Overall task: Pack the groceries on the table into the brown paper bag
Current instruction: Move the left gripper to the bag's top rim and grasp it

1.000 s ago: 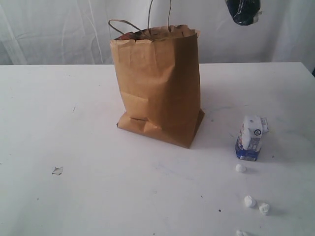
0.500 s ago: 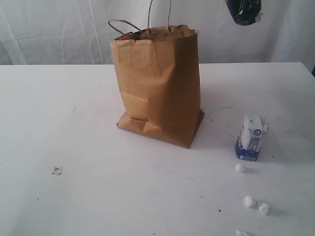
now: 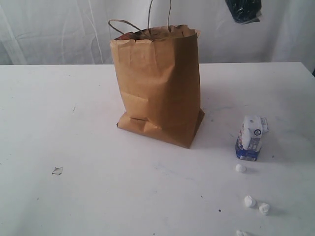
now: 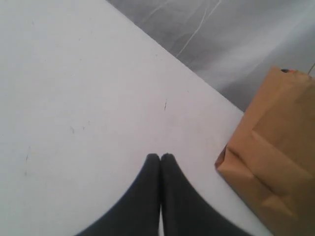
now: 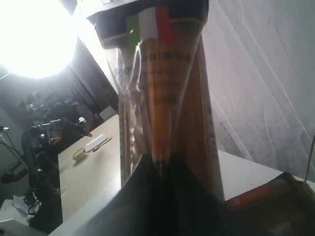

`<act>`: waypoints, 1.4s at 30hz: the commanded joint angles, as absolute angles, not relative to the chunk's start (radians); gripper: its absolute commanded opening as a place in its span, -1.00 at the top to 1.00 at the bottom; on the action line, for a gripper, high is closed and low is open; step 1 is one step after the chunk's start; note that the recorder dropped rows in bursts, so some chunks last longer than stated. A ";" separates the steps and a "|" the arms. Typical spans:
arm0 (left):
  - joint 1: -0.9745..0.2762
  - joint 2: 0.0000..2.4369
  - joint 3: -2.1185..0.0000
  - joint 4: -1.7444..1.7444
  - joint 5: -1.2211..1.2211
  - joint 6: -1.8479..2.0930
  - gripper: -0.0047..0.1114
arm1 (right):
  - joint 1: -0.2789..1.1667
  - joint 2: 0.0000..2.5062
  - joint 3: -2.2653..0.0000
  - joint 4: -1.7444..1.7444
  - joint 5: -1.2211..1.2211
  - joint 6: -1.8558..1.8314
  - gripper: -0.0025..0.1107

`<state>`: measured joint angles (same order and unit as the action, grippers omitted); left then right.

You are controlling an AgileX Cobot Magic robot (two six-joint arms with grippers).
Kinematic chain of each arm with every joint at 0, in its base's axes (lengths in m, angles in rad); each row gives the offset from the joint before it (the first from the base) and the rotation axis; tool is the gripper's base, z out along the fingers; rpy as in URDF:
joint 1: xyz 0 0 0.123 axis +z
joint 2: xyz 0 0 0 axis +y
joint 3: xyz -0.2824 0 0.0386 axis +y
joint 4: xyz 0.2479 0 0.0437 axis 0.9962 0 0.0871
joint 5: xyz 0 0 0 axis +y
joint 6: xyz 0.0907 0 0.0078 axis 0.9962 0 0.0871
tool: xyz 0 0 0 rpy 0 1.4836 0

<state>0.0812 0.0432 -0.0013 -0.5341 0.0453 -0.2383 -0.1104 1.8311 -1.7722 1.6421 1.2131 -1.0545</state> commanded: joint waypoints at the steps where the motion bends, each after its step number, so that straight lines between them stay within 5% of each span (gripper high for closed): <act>1: 0.074 0.055 0.000 -0.553 -0.415 -0.327 0.92 | -0.122 1.803 -1.793 1.744 1.221 -1.006 0.96; 4: 0.074 0.126 -0.025 -0.551 -0.728 -0.299 0.92 | -0.120 1.803 -1.793 1.744 1.221 -0.994 0.96; 8: 0.074 0.525 -0.283 -0.284 -0.568 -0.376 0.92 | -0.120 1.803 -1.793 1.744 1.221 -0.983 0.96; 12: 0.074 1.097 -0.683 0.671 -0.628 -1.024 0.92 | -0.120 1.803 -1.793 1.744 1.221 -0.983 0.96; 13: 0.074 1.283 -0.833 1.057 -0.888 -1.263 0.92 | -0.120 1.803 -1.793 1.744 1.221 -0.983 0.96; 15: 0.044 1.510 -1.017 1.267 -1.221 -1.352 0.92 | -0.111 1.803 -1.793 1.744 1.221 -0.983 0.96; 23: -0.192 1.885 -1.323 1.278 -1.221 -1.348 0.78 | -0.042 1.805 -1.793 1.522 1.221 -1.042 0.96; 33: -0.340 1.948 -1.446 1.251 -1.141 -1.297 -0.48 | 0.000 1.807 -1.793 1.465 1.221 -1.223 0.96; 42: -0.357 1.948 -1.446 0.853 -1.221 -1.057 -0.56 | 0.008 1.807 -1.793 1.408 1.221 -1.238 0.96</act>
